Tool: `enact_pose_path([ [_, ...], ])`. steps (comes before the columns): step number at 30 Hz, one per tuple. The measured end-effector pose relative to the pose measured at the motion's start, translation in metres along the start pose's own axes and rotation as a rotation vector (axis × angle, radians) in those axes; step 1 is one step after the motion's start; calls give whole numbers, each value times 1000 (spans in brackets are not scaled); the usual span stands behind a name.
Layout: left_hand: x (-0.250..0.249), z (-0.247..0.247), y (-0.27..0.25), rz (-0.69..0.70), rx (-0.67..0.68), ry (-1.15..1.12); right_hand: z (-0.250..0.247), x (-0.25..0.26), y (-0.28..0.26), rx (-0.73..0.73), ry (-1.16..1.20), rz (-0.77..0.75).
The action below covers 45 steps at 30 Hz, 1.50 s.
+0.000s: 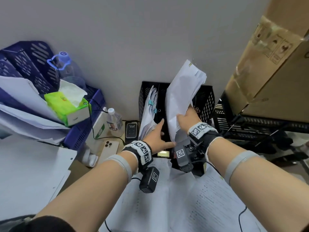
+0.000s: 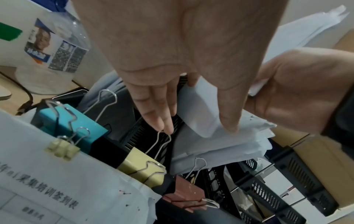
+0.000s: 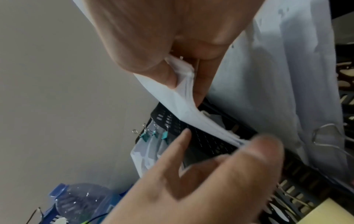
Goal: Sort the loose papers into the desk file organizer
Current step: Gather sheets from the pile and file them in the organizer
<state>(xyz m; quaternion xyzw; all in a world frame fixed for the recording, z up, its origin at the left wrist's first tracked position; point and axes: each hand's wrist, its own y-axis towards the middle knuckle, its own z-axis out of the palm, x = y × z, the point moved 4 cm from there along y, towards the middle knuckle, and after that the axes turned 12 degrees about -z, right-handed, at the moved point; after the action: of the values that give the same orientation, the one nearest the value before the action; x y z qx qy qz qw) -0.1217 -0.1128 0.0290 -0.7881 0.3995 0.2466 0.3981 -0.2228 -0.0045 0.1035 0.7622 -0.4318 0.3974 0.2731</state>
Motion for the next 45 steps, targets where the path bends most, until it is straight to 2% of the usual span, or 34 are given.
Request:
enact_pose_path([
  [5,-10,4,21,13,-156,76,19,-10,2,34,-39,28],
  [8,-10,1,31,-12,-215,187,13,-5,6,-4,-1,17],
  [13,0,1,37,-61,-205,272,-2,6,8,-137,89,41],
  [16,3,4,35,-41,-169,231,12,-2,2,38,40,135],
  [19,4,3,30,-60,-165,201,25,-23,-10,192,39,297],
  [21,4,2,24,-49,-150,175,30,-35,-17,215,98,369],
  [24,9,4,17,-32,-113,163,31,-37,-22,170,144,354],
  [26,14,6,16,-33,-121,143,31,-36,-32,233,124,380],
  [30,22,13,6,-53,-116,78,31,-48,-64,299,217,613],
  [32,20,17,-2,-21,-118,60,29,-53,-79,337,199,632],
  [35,14,32,-20,38,-106,45,24,-62,-104,283,244,658],
  [38,13,63,-39,62,19,-50,16,-87,-136,209,259,675],
  [41,16,109,-54,-20,275,-137,3,-125,-181,134,242,739],
  [43,22,139,-58,-54,376,-50,-10,-162,-215,73,184,793],
  [45,28,165,-56,-60,404,112,-28,-197,-248,88,-13,846],
])
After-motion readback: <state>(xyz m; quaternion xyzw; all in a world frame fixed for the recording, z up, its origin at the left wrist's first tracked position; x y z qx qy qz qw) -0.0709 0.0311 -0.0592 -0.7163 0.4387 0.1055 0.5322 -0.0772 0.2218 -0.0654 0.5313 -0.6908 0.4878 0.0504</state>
